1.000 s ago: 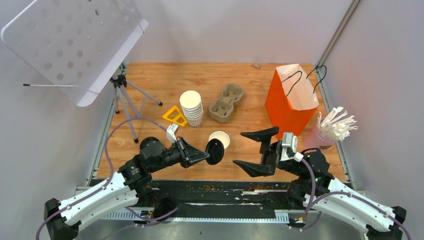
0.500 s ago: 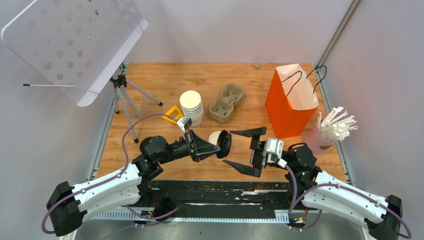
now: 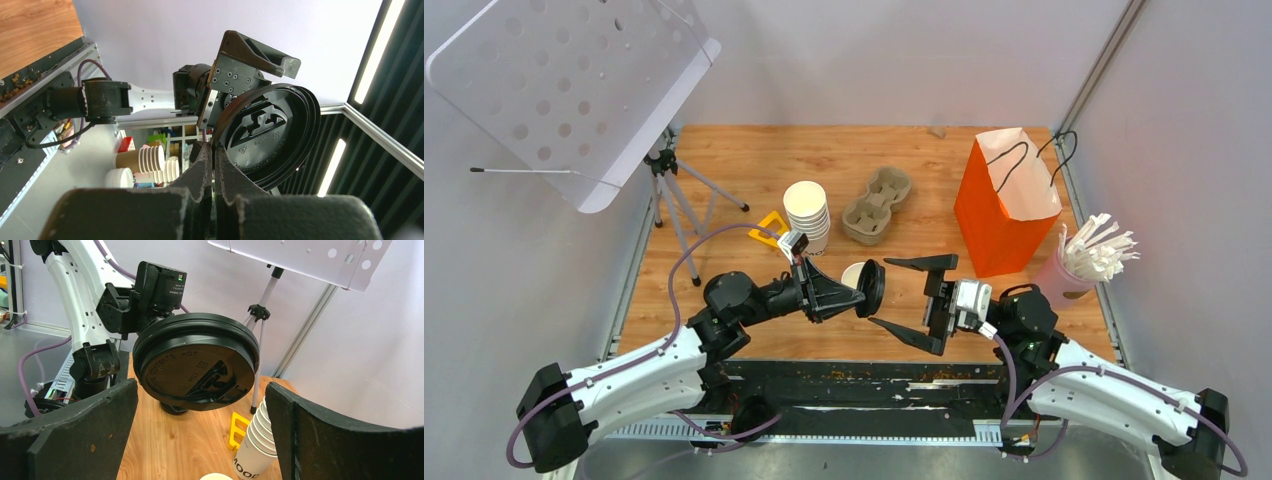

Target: Pack the takeout coffee

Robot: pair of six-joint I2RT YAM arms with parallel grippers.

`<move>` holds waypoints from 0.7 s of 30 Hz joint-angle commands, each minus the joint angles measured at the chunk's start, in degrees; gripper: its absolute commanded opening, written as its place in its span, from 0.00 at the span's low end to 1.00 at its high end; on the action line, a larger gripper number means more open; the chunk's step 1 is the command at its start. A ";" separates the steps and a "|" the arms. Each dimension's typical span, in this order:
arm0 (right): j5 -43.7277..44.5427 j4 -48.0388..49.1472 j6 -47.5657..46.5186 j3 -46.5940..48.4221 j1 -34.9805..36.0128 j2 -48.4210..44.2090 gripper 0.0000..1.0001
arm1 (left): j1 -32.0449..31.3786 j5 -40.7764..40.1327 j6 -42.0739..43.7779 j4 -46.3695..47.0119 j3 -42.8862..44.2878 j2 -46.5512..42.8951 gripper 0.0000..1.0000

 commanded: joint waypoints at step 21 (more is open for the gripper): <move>-0.93 0.50 -2.20 3.53 0.37 1.35 0.78 | -1.17 -0.21 0.31 0.27 1.44 -0.38 0.00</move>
